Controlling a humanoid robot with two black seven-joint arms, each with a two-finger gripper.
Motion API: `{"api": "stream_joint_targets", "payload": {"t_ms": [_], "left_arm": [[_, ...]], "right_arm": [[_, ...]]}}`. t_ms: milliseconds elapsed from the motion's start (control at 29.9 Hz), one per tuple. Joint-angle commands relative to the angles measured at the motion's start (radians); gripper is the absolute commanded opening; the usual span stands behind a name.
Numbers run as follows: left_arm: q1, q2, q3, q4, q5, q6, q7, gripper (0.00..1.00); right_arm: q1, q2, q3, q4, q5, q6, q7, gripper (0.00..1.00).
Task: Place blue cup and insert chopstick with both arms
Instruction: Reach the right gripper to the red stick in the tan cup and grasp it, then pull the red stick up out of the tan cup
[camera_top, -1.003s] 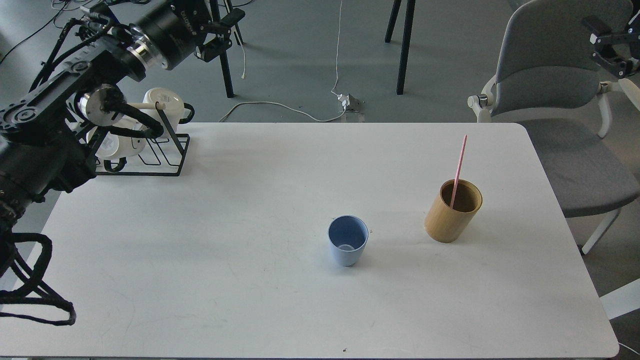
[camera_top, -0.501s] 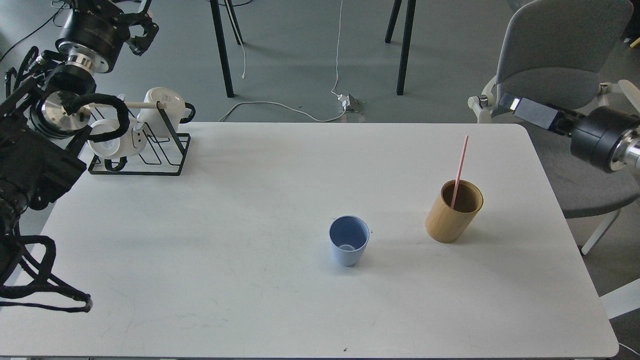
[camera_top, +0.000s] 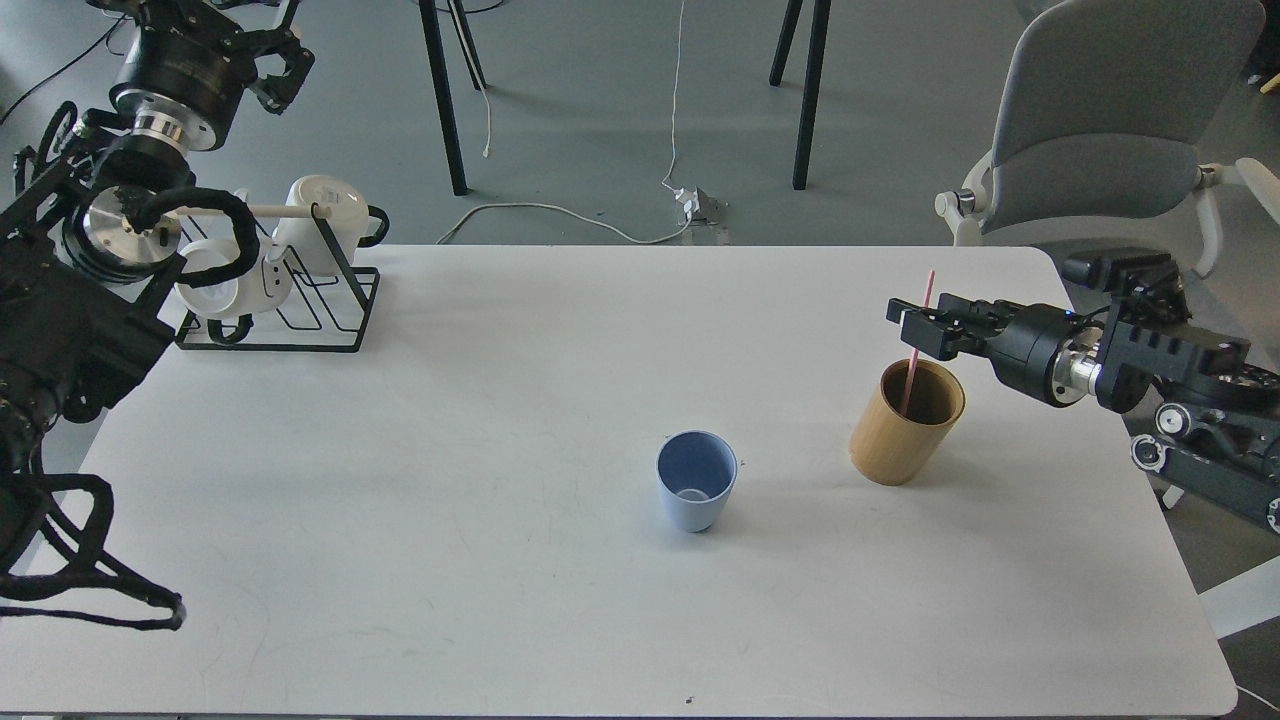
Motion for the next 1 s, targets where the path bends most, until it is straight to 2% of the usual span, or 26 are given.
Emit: {"api": "stream_joint_targets", "payload": {"t_ms": [0, 134, 301, 435, 635, 836, 969], "left_arm": [[0.002, 0.0, -0.002, 0.0, 0.0, 0.0, -0.002, 0.99], [0.005, 0.0, 0.0, 0.0, 0.0, 0.0, -0.002, 0.99], [0.01, 0.002, 0.0, 0.0, 0.0, 0.0, -0.002, 0.99], [0.01, 0.006, 0.0, 0.0, 0.0, 0.0, -0.002, 0.99], [0.016, 0.008, 0.001, 0.003, 0.0, 0.0, -0.003, 0.99], [0.018, 0.006, 0.003, 0.023, 0.0, 0.0, -0.003, 0.99], [0.018, 0.01, 0.011, 0.021, 0.002, 0.0, -0.003, 0.99]], "right_arm": [[-0.014, 0.013, -0.017, -0.007, -0.034, 0.0, -0.01, 0.46], [-0.014, 0.013, -0.045, -0.005, -0.045, 0.0, -0.01, 0.39], [-0.013, 0.013, -0.045, 0.001, -0.046, 0.0, -0.01, 0.13], [-0.008, 0.01, -0.045, 0.001, -0.046, 0.0, -0.013, 0.01], [0.007, -0.022, -0.043, 0.062, -0.048, -0.001, -0.01, 0.0], [0.095, -0.192, -0.042, 0.212, -0.046, 0.012, -0.012, 0.0], [0.211, -0.251, -0.039, 0.233, -0.035, 0.017, -0.013, 0.0]]}}
